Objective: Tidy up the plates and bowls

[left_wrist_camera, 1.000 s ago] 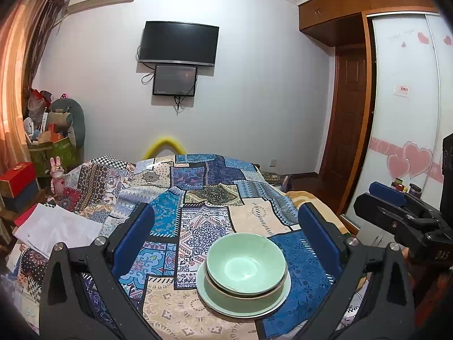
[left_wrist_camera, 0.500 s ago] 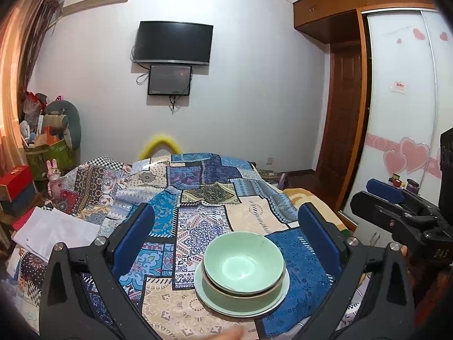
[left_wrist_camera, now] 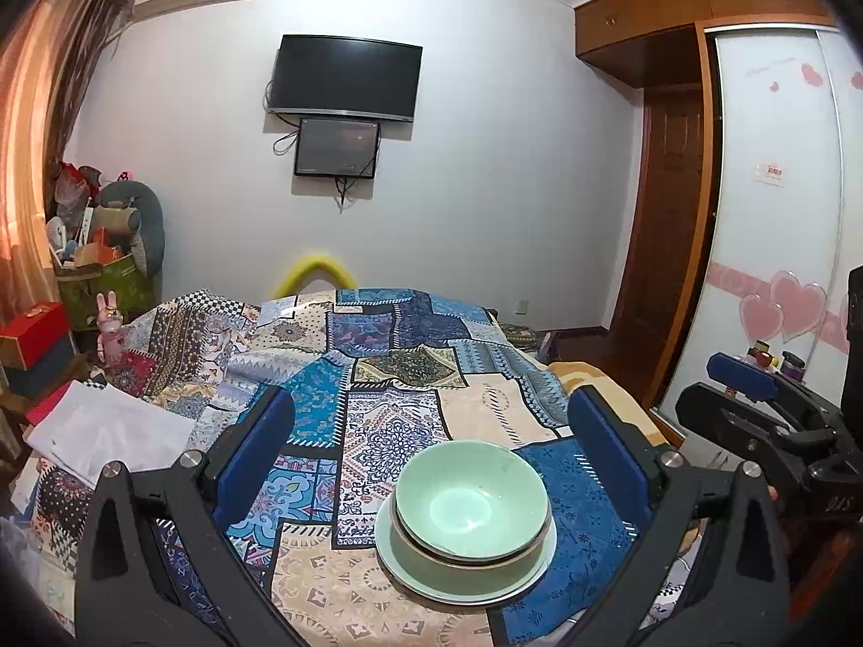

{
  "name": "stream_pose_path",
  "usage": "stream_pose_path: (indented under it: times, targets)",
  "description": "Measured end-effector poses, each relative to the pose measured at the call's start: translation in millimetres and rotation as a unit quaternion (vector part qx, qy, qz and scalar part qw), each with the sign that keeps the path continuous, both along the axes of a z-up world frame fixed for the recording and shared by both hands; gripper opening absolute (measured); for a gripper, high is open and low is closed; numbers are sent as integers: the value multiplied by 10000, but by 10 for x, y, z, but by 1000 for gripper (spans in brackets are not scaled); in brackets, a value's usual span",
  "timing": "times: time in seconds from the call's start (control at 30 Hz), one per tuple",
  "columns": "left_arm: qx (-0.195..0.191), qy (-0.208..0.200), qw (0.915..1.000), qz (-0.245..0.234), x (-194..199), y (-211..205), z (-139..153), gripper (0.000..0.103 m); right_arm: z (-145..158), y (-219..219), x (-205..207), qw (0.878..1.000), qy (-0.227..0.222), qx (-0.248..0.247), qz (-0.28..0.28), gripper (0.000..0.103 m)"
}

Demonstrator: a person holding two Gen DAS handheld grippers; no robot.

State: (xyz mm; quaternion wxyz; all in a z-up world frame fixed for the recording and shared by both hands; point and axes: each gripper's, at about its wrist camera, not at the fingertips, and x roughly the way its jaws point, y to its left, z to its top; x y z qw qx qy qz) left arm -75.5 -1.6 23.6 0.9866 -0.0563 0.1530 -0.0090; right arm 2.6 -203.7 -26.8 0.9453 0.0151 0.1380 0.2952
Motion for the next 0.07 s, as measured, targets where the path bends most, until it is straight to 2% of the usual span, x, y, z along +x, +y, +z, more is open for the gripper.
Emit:
stream_pose_path:
  times: [0.07]
  targets:
    - [-27,28,10000,-10,8,3,-10,103,0,1,1,10000,4,0,-2,102]
